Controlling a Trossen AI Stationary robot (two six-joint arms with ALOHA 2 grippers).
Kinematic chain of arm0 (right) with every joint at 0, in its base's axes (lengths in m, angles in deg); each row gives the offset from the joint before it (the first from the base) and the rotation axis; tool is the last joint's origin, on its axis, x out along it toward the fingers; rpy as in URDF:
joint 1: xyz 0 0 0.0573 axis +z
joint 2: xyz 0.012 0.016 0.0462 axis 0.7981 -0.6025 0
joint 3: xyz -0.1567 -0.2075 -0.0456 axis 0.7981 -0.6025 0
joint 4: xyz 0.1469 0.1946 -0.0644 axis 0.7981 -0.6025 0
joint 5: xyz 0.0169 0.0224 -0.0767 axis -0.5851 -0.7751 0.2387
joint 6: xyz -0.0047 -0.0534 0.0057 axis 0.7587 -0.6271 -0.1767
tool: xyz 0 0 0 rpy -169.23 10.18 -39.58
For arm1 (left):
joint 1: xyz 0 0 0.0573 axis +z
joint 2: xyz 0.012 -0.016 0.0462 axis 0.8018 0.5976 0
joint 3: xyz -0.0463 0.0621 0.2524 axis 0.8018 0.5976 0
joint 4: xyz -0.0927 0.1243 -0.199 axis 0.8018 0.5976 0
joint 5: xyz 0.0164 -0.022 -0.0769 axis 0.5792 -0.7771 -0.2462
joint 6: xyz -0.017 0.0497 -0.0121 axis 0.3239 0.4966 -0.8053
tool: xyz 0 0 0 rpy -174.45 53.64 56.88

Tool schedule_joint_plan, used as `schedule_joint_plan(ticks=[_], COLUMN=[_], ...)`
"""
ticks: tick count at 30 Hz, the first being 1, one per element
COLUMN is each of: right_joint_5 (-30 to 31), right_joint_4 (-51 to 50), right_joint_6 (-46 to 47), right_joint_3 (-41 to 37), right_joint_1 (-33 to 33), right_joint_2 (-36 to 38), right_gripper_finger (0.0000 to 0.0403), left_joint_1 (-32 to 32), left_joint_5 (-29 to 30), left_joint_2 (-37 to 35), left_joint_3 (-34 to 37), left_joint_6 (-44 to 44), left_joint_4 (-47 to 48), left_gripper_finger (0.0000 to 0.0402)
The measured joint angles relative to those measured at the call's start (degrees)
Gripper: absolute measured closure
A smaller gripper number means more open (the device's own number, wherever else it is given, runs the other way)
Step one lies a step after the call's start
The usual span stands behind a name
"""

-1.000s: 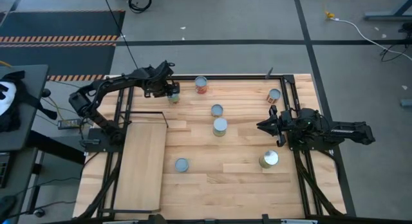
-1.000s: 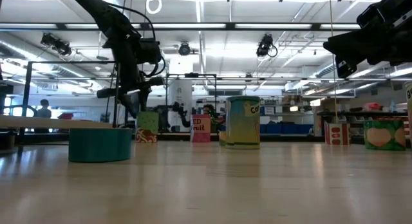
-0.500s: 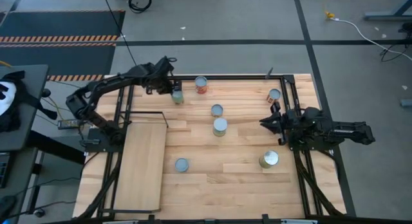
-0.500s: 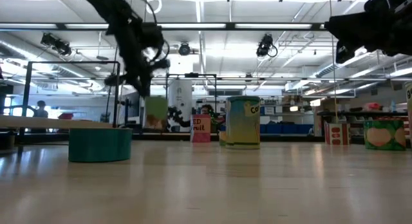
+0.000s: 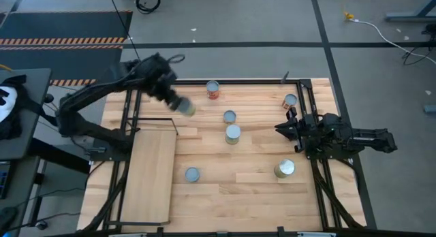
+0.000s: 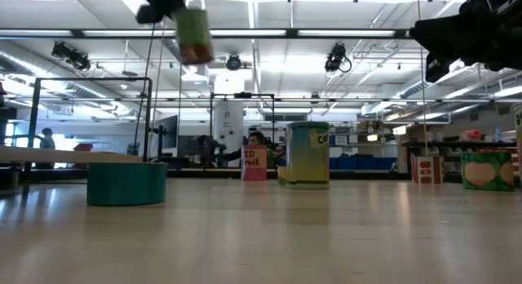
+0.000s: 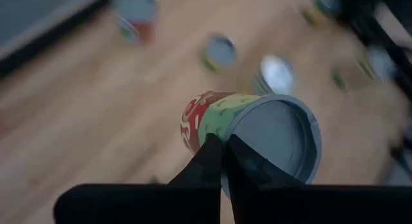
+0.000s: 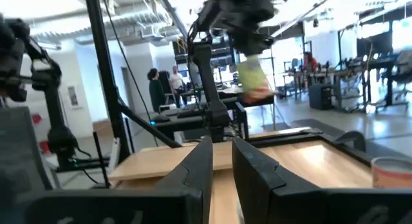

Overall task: Pick and place cans onto a shelf
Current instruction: Put the canned spaghetti sauce on the shelf

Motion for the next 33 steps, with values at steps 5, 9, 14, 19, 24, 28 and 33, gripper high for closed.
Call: schedule_joint_plan(ticks=[5, 9, 14, 19, 24, 28, 33], right_joint_5=[0.2, 0.9, 9.4, 17.3, 16.3, 18.1, 18.3], right_joint_4=[4.1, 12.7, 22.7, 27.1, 25.5, 25.8, 25.9], right_joint_6=[0.9, 0.2, 8.9, 27.2, 29.1, 23.4, 17.1], right_joint_3=[0.0, 0.0, 0.0, 0.0, 0.7, 6.1, 16.1], right_joint_1=[0.0, 0.0, 0.0, 0.0, 0.9, 2.0, 1.5], right_joint_2=[0.0, 0.0, 0.0, 0.0, -3.3, -11.1, -23.8], right_gripper_finger=[0.0337, 0.0337, 0.0337, 0.0337, 0.0344, 0.0359, 0.0372], left_joint_1=[-7.7, -12.8, -16.0, -17.7, -18.2, -18.1, -16.2], left_joint_5=[-0.9, -0.9, -0.9, 0.2, 4.5, 6.6, 8.5], left_joint_2=[-6.2, -10.2, -14.0, -16.3, -17.8, -17.9, -17.8], left_joint_3=[0.0, 0.0, 4.7, 15.3, 25.4, 30.9, 36.0], left_joint_6=[0.7, 0.3, -1.4, -4.4, -5.8, -6.7, -7.4], left_joint_4=[12.3, 19.9, 19.9, 19.6, 19.7, 19.5, 16.2], left_gripper_finger=[0.0392, 0.0392, 0.0392, 0.0392, 0.0392, 0.0392, 0.0392])
